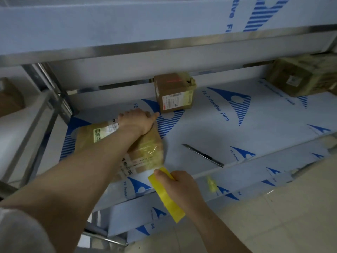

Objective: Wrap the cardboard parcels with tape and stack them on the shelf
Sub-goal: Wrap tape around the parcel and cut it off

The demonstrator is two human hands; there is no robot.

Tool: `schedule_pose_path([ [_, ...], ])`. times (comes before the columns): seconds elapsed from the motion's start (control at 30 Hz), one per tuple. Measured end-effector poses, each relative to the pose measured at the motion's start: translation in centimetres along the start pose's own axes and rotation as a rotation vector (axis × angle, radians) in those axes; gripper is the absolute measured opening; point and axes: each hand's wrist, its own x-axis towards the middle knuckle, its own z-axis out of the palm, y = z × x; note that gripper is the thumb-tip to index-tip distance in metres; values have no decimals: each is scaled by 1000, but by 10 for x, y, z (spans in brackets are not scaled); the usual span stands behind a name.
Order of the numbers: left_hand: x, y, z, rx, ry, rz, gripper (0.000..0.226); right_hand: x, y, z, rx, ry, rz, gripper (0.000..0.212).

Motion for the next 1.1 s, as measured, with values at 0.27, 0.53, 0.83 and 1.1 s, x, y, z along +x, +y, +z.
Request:
schedule_pose_path([
  [0.27,15,1,0,-233,115,-103,71,4,2,-2,34,24,55,62],
  [0.53,-47,-7,4,-55,116,360,111,1,-3,-6,151,-1,106,60],
  [0.83,-67,-75,3,-14,-205,417,121,-21,-11,-18,143,-53,181,67],
  [1.1,-66,-87,-62,-449,-572,380,62,-38,-82,-84,373,-113,-36,16],
])
